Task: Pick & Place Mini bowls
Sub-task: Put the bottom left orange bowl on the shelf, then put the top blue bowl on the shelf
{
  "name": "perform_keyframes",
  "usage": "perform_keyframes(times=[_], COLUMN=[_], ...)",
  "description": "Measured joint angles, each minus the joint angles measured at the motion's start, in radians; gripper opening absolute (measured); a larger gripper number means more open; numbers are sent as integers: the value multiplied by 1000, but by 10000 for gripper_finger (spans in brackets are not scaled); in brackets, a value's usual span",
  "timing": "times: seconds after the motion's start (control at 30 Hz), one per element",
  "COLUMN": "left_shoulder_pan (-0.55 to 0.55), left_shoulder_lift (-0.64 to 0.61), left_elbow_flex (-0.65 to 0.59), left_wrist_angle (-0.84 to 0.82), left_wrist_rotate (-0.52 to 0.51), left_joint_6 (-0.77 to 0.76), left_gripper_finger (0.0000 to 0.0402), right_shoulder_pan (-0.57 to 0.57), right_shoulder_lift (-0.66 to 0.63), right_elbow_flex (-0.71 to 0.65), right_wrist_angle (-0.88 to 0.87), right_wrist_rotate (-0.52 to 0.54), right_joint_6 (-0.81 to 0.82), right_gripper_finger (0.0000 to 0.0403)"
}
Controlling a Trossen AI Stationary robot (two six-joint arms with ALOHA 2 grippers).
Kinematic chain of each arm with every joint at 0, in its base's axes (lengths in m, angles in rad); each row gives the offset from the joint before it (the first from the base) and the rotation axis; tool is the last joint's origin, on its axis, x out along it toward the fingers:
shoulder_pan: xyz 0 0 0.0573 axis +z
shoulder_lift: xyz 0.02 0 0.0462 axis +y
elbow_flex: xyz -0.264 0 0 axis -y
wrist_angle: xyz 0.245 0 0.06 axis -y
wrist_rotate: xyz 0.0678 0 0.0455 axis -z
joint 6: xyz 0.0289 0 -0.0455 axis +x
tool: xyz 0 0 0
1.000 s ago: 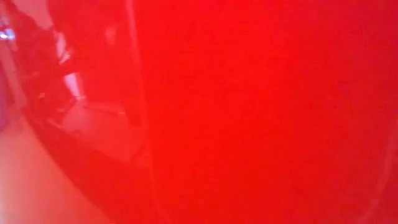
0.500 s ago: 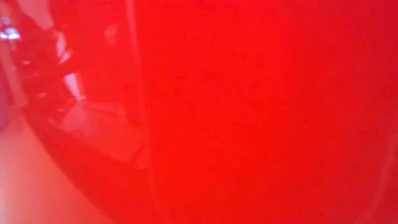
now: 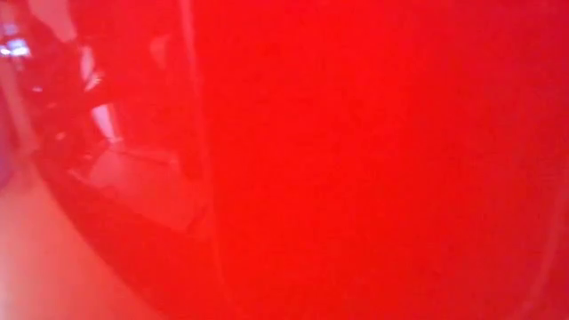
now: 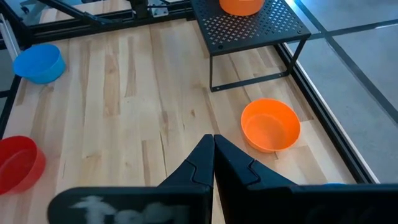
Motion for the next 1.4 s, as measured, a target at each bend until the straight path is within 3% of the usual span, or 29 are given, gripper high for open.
perform_keyframes(times=[0.6, 0.93, 1.13, 1.4], left_shoulder_pan=[0, -34, -88, -178], left_shoulder_lift=[-3, -35, -106, -236], left_elbow_flex=[-47, 97, 165, 164], left_wrist_angle=[-40, -37, -17, 48], left_wrist_rotate=[-128, -94, -93, -93], left_joint_6=[-17, -57, -82, -127], left_gripper_finger=[78, 78, 78, 78], right_shoulder_pan=[0, 0, -34, -173], right_shoulder_lift=[0, 0, 1, 48], right_elbow_flex=[0, 0, 0, 2], right_wrist_angle=[0, 3, 5, -15], right_wrist_rotate=[0, 46, 269, 265], right_joint_6=[4, 14, 270, 473], right_gripper_finger=[9, 9, 9, 9])
